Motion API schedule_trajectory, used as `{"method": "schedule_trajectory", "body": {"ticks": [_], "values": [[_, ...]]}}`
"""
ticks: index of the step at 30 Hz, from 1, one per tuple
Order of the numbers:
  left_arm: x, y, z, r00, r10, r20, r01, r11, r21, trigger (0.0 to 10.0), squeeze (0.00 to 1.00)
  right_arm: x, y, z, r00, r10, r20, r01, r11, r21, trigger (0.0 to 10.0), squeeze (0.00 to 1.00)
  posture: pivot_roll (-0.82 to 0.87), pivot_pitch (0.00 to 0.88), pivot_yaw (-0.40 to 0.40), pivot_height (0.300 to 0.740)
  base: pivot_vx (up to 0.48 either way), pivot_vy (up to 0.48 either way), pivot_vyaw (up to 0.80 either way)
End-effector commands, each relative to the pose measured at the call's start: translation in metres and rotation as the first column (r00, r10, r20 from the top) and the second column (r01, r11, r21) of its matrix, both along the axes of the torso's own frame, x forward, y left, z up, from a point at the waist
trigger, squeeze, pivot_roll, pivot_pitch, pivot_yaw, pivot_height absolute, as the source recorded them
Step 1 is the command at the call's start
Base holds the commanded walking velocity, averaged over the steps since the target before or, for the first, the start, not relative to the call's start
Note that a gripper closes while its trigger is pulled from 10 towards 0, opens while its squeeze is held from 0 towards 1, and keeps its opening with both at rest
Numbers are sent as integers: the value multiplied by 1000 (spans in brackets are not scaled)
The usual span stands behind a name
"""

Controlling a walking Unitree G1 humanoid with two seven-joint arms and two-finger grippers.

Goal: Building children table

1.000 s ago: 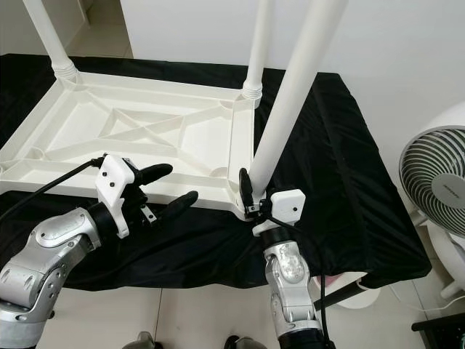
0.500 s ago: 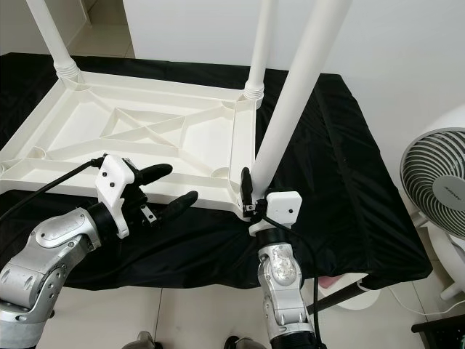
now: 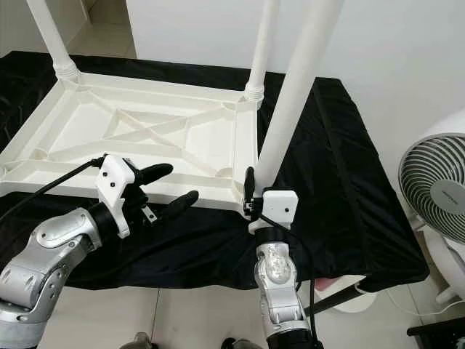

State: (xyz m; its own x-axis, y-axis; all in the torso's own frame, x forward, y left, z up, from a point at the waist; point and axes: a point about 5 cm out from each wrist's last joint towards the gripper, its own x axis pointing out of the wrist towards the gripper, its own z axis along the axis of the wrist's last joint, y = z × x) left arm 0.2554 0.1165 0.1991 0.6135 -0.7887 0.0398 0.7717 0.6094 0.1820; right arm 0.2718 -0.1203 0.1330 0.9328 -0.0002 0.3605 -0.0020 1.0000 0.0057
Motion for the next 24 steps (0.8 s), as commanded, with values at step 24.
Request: {"method": "schedule_trajectory", "body": {"ticks": [24], "values": [[4,-4,1,1000,20,13,-20,1000,-11,10000,0,9,-13,51,994,85,75,-85,996,-2,10000,0,149,122,-58,740,0,0,0]]}}
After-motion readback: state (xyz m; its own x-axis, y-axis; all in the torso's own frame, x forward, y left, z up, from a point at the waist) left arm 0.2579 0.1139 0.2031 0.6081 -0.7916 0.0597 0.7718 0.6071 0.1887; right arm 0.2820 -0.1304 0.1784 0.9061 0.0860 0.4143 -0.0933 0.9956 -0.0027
